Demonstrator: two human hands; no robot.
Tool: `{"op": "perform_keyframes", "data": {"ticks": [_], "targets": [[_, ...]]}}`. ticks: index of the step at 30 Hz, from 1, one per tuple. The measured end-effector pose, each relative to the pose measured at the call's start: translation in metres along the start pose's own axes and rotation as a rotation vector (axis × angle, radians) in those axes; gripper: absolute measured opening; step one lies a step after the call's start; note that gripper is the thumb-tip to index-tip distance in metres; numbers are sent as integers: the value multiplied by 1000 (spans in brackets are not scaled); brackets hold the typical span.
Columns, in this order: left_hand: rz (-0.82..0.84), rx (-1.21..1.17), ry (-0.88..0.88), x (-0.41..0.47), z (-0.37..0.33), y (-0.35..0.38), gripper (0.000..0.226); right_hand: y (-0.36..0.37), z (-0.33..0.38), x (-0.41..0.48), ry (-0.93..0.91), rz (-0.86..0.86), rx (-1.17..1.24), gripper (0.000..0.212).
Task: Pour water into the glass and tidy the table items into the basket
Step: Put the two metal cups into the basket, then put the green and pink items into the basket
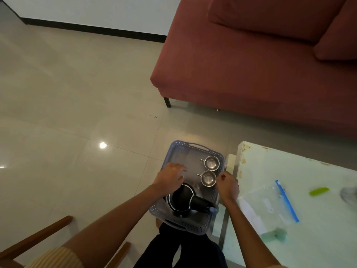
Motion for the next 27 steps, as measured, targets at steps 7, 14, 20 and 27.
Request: {"op": "perform_keyframes", "data": {"ticks": [7, 14, 20, 27], "targets": [[14, 62, 9, -26, -8, 10, 38, -38, 1, -33, -75, -21, 344, 16], [-39, 187, 24, -73, -1, 36, 51, -55, -60, -105, -79, -24, 321, 18], [-268, 160, 261, -141, -53, 58, 58, -70, -126, -166, -70, 22, 255, 16], [-30, 207, 270, -162, -111, 120, 35, -115, -187, -199, -37, 60, 261, 14]]}}
Point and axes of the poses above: each hand's wrist, its own x-axis towards the middle knuckle, its own y-axis out of the palm, z = x × y, the point moved 10 cm from there along x, towards the middle knuckle, and after that the axes turned 8 degrees about -x, right-handed, at the moved point
